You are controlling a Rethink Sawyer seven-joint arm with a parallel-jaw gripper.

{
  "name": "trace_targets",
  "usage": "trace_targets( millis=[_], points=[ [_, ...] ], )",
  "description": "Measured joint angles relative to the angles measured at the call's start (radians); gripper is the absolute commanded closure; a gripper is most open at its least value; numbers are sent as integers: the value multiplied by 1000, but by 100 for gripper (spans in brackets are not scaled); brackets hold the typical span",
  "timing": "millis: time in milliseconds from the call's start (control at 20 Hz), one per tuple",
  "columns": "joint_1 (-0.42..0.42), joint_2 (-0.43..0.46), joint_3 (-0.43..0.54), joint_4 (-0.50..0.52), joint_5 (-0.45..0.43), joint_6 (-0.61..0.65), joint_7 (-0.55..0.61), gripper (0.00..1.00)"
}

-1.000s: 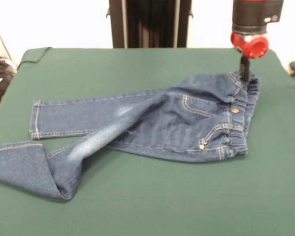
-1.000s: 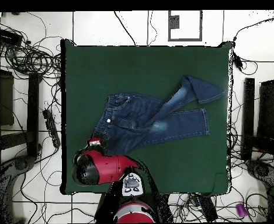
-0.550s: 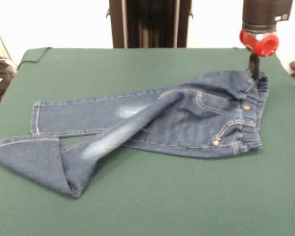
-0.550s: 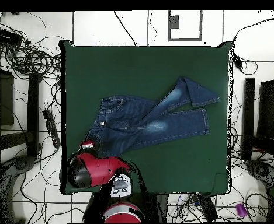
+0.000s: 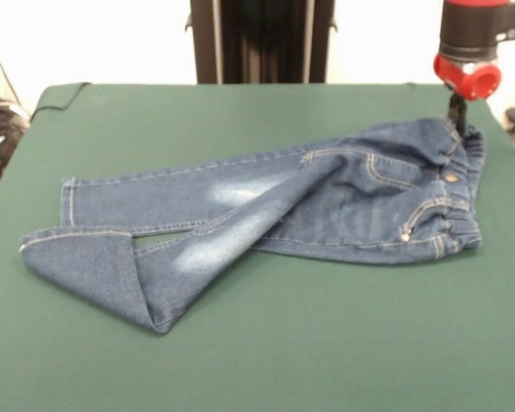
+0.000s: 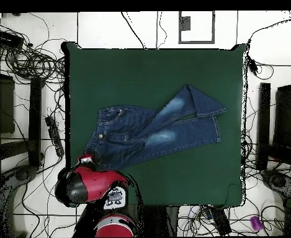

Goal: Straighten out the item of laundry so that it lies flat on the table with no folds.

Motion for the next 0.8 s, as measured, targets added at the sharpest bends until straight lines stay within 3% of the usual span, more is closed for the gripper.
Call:
trace_targets(
  millis=[800],
  points=[
    [65, 3, -56, -6, 59, 0, 0, 100]
  ],
)
